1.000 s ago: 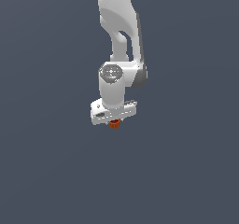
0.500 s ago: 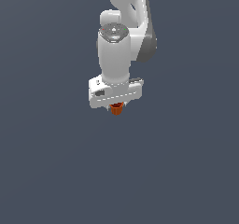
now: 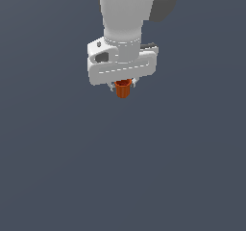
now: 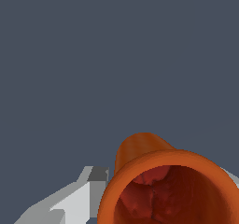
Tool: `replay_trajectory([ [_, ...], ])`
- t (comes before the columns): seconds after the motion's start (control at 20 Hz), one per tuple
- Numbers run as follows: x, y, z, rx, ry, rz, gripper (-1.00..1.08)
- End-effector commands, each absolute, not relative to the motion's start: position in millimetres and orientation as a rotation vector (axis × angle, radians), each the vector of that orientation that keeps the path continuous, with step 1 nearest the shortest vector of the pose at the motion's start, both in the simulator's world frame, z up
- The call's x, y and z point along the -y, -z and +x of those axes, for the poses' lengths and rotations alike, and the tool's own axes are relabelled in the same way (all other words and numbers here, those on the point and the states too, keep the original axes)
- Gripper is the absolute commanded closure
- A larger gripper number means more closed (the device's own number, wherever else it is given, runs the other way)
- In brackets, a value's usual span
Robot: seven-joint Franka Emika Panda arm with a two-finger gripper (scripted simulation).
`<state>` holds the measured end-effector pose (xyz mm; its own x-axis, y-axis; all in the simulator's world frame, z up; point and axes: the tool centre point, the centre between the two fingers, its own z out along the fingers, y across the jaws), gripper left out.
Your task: Pick up the object and move it to a goal position.
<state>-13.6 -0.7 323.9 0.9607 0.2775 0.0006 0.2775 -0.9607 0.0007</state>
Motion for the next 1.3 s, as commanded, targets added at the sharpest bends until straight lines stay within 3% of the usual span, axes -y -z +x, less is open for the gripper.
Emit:
replay_trajectory([
  [0.0,-2.2,-352.3,-15.7,-0.44,-0.001,3.11,1.08],
  [0.6,-14.0,-463.1,-19.1,-0.44,0.0,3.11,1.08],
  [1.25,-18.6,-505.3,-17.8,-0.44,0.0,3.11,1.08],
])
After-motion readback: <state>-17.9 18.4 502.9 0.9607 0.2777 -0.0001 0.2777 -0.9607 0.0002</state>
